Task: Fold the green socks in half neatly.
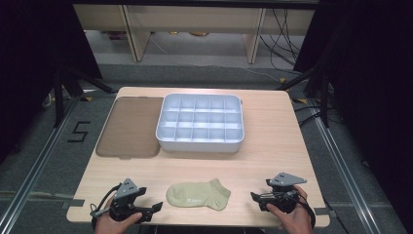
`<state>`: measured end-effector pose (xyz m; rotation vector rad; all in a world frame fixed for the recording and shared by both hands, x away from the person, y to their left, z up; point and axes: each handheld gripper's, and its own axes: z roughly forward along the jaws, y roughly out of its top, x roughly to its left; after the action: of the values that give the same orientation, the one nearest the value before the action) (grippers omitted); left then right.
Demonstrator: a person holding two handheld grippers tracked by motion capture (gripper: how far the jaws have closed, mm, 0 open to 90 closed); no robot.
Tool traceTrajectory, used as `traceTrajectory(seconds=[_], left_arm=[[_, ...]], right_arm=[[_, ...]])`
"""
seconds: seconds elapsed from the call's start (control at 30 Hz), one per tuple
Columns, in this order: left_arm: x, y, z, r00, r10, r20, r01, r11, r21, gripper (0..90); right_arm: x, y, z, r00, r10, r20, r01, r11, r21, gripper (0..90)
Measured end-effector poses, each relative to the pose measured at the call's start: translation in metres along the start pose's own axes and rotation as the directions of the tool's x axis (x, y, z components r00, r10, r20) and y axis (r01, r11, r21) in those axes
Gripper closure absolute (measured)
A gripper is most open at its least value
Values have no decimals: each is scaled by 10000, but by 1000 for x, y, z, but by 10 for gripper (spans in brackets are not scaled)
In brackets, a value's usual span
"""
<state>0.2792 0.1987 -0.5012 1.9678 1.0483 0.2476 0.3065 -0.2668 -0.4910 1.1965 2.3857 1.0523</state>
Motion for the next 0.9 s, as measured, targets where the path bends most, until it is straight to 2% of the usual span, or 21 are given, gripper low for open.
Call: traceTrajectory(seconds=[0.03,0.07,0.1,0.17,0.3,0.33,0.37,0.43,0.5,0.53,0.6,0.63,0.73,0.77,0.8,0.87,0.9], left_arm=[[-1,0,0,9999,-142,10,142,9999,10,158],[0,0,-1,9999,158,-40,-157,9997,181,158],[0,0,-1,9999,158,-40,-157,9997,181,158],[-2,0,1,10000,-61,5,61,10000,3,161],[-2,0,1,10000,13,-55,-13,10000,-47,162],[-3,0,1,9999,-86,-102,84,9999,-141,162],[-3,0,1,9999,-96,-103,95,9998,-151,163],[-3,0,1,9999,-72,-83,70,9999,-130,163],[-3,1,1,9999,-79,-121,76,9998,-194,163],[-3,1,1,9999,-96,-113,94,9997,-208,163],[-3,1,1,9999,-25,-156,22,9998,-196,163],[-4,1,2,9998,-137,-172,132,9995,-285,163],[-4,0,1,9996,-157,-226,150,9994,-326,163],[-2,1,0,9996,107,-260,-109,9999,-58,163],[-3,1,2,9996,-191,-227,184,9993,-331,163],[-3,1,1,9996,-182,-237,175,9993,-316,163],[-2,1,0,9998,-71,-190,70,10000,-57,163]], right_arm=[[0,1,0,9999,-49,-90,49,10000,-27,244],[1,1,-1,10000,-50,52,51,9999,-121,248],[2,1,-1,10000,-45,10,45,9999,-127,252],[4,3,-1,10000,1,-85,-3,9998,-217,268],[10,6,-1,9993,-148,-345,140,9996,-231,302],[10,8,0,9987,-336,-393,323,9989,-340,308],[13,10,1,9973,-508,-530,489,9981,-369,317],[19,13,3,9956,-549,-762,522,9980,-370,337],[23,17,5,9938,-762,-804,721,9960,-532,347],[27,20,6,9933,-666,-944,622,9969,-486,347],[31,25,12,9899,-937,-1066,876,9943,-604,346],[34,28,14,9895,-863,-1156,805,9953,-540,347],[37,35,19,9863,-1195,-1135,1142,9921,-522,366],[38,37,21,9847,-1154,-1309,1098,9927,-491,380],[40,38,22,9846,-1118,-1343,1059,9931,-500,387],[41,39,24,9837,-1218,-1321,1154,9918,-546,388],[42,40,25,9825,-1237,-1392,1183,9919,-465,389]])
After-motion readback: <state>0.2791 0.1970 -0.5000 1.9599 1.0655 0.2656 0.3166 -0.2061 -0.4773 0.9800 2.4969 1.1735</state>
